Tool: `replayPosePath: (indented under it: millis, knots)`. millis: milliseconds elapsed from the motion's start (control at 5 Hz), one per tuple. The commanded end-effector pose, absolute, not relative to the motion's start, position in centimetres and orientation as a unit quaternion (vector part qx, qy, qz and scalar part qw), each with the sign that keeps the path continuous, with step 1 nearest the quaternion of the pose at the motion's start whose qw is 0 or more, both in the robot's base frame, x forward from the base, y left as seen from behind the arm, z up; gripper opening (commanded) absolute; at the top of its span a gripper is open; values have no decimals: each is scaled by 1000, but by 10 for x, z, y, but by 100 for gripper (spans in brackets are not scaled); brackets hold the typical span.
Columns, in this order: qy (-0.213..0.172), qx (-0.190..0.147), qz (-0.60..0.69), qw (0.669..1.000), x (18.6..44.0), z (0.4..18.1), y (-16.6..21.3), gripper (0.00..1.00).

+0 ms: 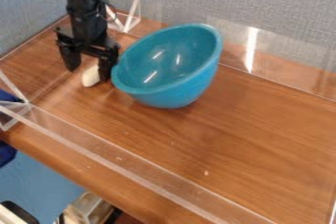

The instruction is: Put the mushroom in the blue bowl

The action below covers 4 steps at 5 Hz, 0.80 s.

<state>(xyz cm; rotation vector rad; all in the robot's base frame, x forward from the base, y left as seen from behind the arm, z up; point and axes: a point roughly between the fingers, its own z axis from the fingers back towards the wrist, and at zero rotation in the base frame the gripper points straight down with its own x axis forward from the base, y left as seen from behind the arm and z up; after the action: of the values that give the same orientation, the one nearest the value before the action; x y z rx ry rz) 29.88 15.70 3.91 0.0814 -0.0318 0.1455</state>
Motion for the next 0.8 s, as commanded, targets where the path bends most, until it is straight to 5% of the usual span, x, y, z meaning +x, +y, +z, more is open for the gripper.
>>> replayPosePath:
  millis: [0,600]
  knots:
    - [-35,51,62,996,313,48,157,100]
    - [-29,55,62,996,318,40,156,100]
